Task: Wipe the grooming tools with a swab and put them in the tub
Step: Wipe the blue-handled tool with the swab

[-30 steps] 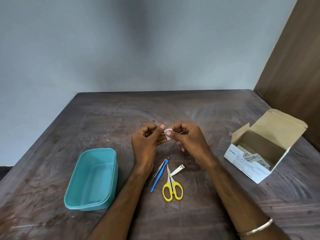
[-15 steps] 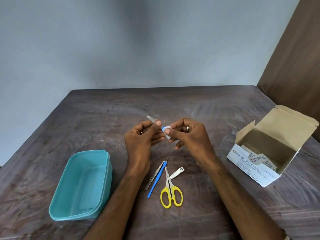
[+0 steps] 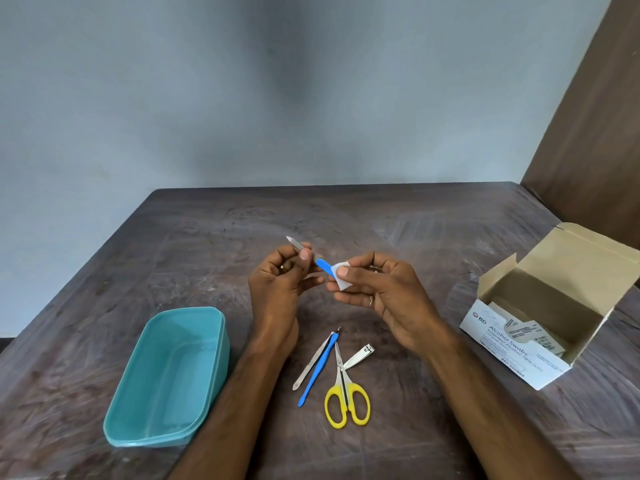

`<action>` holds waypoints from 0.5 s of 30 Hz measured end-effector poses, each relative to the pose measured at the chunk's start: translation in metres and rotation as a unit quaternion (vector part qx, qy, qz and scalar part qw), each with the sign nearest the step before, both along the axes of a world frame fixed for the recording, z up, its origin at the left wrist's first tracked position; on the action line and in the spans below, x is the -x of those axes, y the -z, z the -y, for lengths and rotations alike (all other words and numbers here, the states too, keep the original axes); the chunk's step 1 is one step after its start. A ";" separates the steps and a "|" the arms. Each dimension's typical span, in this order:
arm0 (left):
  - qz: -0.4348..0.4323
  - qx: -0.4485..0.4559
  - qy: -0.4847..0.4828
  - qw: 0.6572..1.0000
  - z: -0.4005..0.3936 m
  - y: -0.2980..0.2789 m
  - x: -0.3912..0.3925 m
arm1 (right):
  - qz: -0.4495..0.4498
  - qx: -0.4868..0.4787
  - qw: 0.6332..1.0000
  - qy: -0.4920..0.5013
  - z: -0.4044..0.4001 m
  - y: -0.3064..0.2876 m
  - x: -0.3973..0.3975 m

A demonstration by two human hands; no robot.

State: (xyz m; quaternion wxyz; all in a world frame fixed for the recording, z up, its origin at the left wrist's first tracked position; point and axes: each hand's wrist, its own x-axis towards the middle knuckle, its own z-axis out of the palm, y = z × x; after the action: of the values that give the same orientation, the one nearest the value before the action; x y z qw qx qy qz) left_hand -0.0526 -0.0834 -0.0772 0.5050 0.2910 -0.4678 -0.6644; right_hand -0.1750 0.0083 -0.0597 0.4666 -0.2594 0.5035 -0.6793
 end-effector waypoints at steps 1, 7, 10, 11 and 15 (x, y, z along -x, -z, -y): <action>0.001 0.007 0.015 1.000 0.000 0.001 0.000 | 0.028 -0.003 0.999 -0.015 0.000 -0.001 -0.001; 0.011 0.050 0.101 0.994 0.000 0.002 0.000 | 0.102 -0.016 0.992 -0.073 0.000 -0.005 -0.004; 0.017 0.062 0.111 0.992 -0.001 0.003 0.000 | 0.105 -0.017 0.992 -0.062 -0.002 -0.005 -0.003; 0.015 0.065 0.111 0.992 -0.001 0.002 -0.001 | 0.108 -0.015 0.992 -0.061 -0.002 -0.005 -0.002; 0.001 0.066 0.113 0.991 -0.001 0.002 -0.001 | 0.123 -0.014 0.990 -0.071 -0.004 -0.006 -0.001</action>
State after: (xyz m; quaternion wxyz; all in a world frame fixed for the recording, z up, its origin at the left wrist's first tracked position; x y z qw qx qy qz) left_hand -0.0515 -0.0825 -0.0787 0.4443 0.2029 -0.5411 -0.6845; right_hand -0.1744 0.0118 -0.0541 0.5761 -0.2021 0.4321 -0.6638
